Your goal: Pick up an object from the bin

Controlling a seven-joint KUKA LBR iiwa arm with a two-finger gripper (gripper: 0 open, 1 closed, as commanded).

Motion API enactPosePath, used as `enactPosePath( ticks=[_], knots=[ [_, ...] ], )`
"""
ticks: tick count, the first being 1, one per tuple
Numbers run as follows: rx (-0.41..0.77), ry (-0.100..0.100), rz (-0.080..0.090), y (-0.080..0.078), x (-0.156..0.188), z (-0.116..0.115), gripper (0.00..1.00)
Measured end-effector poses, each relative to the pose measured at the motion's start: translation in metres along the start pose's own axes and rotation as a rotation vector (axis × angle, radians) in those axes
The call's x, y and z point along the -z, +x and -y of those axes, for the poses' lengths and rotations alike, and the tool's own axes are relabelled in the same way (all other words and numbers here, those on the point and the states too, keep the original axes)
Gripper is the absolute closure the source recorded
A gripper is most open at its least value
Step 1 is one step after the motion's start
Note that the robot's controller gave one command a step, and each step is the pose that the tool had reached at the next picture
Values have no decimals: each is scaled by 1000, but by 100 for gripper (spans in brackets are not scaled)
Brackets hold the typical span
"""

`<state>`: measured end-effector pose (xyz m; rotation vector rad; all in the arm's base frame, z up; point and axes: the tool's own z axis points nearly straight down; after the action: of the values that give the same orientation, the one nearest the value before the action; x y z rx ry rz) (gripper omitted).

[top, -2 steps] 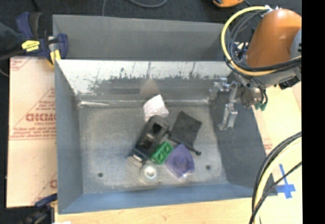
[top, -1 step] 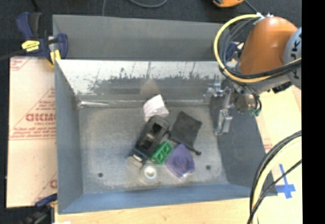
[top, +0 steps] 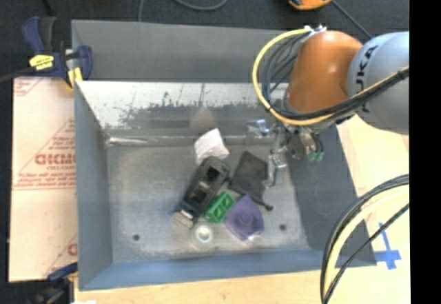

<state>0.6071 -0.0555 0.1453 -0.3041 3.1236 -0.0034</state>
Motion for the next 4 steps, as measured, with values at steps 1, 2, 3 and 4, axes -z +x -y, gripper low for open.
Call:
enactPosePath(
  ticks=[1,2,3,4],
  knots=[
    [59,-4,2,-12,-13,-25,0],
    [76,1,5,-14,-24,-2,0],
    [-14,-2,3,6,-63,-39,0],
    [-131,-2,3,-10,-74,-31,100]
  ],
)
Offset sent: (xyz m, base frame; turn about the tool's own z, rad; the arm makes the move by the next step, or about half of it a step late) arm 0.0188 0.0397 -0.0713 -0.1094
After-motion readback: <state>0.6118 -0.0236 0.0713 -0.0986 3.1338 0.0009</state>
